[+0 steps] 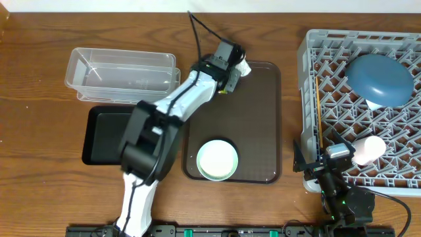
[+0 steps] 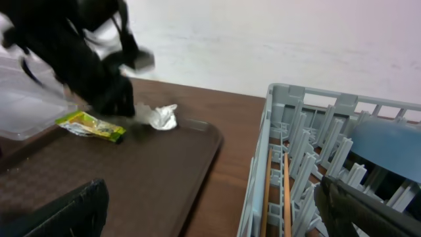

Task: Sort waste into correct bins and load items into the dishwasher rack
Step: 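Carry the tissue with the left gripper into the clear bin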

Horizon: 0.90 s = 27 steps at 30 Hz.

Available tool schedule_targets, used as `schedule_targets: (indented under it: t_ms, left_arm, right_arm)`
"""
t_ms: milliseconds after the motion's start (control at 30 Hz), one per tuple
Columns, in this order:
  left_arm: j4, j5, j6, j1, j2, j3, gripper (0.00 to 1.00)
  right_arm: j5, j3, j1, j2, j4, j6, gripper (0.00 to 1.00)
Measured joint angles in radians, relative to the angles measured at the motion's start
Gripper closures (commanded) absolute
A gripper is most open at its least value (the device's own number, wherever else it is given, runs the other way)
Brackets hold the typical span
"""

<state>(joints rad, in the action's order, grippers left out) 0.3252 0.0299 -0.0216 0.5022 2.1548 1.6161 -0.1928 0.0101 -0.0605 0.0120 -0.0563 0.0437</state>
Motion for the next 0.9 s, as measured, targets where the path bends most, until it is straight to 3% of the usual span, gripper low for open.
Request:
schedule_targets:
  t_ms: [67, 267, 467, 500, 567, 633, 767, 900]
  left_arm:
    - [0.048, 0.000, 0.026, -0.002, -0.088, 0.000, 0.93]
    - [0.283, 0.113, 0.143, -0.061, -0.387, 0.019, 0.93]
    - [0.381, 0.188, 0.243, -0.289, -0.431, 0.024, 0.92]
    - [0.379, 0.156, 0.242, -0.330, -0.418, 0.024, 0.87]
    - [0.373, 0.036, 0.201, -0.396, -0.396, 0.020, 0.63]
    - [0.369, -0.086, 0.148, -0.417, -0.386, 0.014, 0.52]
    - [0.355, -0.230, 0.034, -0.354, -0.384, 0.011, 0.42]
    - [0.353, -0.214, -0.076, -0.210, -0.374, 0.011, 0.36]
  right_arm:
    - [0.000, 0.000, 0.000, 0.000, 0.000, 0.000, 0.01]
    - [0.000, 0.000, 0.000, 0.000, 0.000, 0.000, 0.01]
    - [0.000, 0.000, 0.000, 0.000, 0.000, 0.000, 0.01]
    - [0.000, 0.000, 0.000, 0.000, 0.000, 0.000, 0.01]
    - [0.000, 0.000, 0.000, 0.000, 0.000, 0.000, 0.01]
    - [0.000, 0.000, 0.000, 0.000, 0.000, 0.000, 0.01]
    - [0.000, 0.000, 0.000, 0.000, 0.000, 0.000, 0.01]
    - [0.000, 0.000, 0.000, 0.000, 0.000, 0.000, 0.01]
